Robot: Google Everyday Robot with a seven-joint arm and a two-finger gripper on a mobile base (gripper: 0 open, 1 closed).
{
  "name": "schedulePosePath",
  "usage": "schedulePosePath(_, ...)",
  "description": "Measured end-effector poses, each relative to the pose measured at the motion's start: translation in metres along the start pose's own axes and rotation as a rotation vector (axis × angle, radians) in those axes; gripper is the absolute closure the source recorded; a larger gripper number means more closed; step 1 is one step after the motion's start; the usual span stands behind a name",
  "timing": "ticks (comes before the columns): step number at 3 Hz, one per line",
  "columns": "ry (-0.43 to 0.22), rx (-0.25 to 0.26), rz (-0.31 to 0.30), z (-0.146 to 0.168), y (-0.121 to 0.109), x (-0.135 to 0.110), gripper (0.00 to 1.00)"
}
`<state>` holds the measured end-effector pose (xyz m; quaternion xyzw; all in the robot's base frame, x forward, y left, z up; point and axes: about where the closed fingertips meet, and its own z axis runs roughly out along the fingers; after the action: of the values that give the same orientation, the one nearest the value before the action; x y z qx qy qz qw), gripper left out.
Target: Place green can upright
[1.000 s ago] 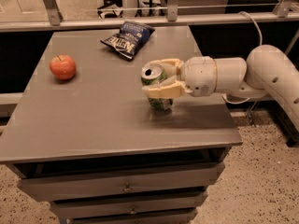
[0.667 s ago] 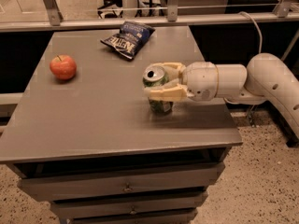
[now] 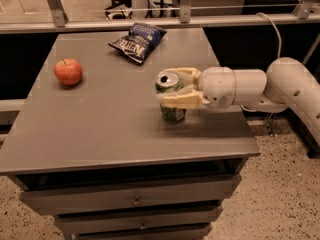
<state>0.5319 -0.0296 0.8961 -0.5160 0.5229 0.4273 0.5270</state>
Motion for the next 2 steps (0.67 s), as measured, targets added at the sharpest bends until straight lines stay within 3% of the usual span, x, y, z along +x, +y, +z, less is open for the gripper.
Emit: schedulePosePath(2, 0.001, 0.003, 0.004, -0.0019, -0.0008, -0.0017, 0.01)
